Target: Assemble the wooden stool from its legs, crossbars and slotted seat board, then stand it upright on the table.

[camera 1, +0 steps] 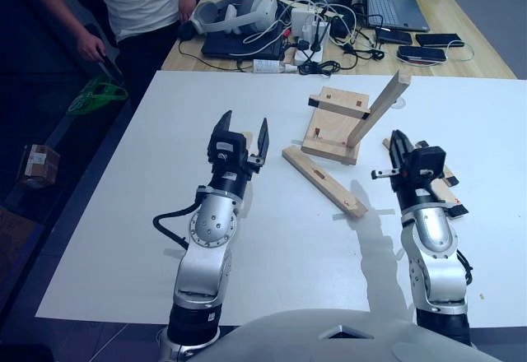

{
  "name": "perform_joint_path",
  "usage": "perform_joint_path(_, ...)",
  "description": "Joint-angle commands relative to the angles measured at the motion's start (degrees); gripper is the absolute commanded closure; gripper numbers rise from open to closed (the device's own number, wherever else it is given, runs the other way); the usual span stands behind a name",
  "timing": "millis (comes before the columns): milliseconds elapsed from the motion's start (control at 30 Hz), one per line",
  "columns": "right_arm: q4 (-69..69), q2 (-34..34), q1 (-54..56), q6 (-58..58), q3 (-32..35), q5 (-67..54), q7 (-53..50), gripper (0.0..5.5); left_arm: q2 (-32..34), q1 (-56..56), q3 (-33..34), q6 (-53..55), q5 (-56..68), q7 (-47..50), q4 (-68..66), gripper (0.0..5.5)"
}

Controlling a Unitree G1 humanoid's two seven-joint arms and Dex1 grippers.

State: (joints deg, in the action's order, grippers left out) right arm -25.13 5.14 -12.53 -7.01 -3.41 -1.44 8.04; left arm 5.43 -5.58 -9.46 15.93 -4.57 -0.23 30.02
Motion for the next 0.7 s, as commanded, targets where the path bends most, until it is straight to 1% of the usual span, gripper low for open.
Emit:
perform_joint_path(33,1.12,2.52,-5.13,2.24,0.93,-4.19,5.07,5.16,-0.22,-1.48,0.50,0.62,-0.60,0.01,-1.28,2.24)
perform_joint_path(133,2.03,2.58,-4.86,2.67,1.30,-6.16,6.24,4.67,-0.09,-1.93,0.74,-0.23,-0.85,-0.20,-2.47,2.24)
perform_joint_path(400,3.90,3.91,-5.04,1.15,-1.52,-7.87,10.51,3.39,0.23,-3.80,0.41,-2.32,-0.78,-1.26,-4.35,2.24)
perform_joint_path(533,6.95,5.77,-4.74,-1.13,-2.79,-7.92,13.07,2.71,1.05,-5.12,-0.09,-4.71,-0.13,-3.34,-5.08,1.64)
perform_joint_path(600,8.39,6.73,-4.41,-1.93,-3.27,-7.89,14.30,2.34,0.76,-4.84,-0.03,-3.69,-0.92,-2.99,-5.73,1.29)
perform_joint_path(633,9.16,7.19,-4.07,-2.13,-3.52,-7.71,14.88,2.22,0.54,-4.52,0.10,-2.82,-0.98,-2.89,-6.14,1.18)
perform_joint_path(700,11.07,8.05,-2.93,-2.61,-3.91,-7.18,15.67,1.94,0.69,-3.81,-0.05,-1.63,-1.48,-3.02,-6.89,1.14)
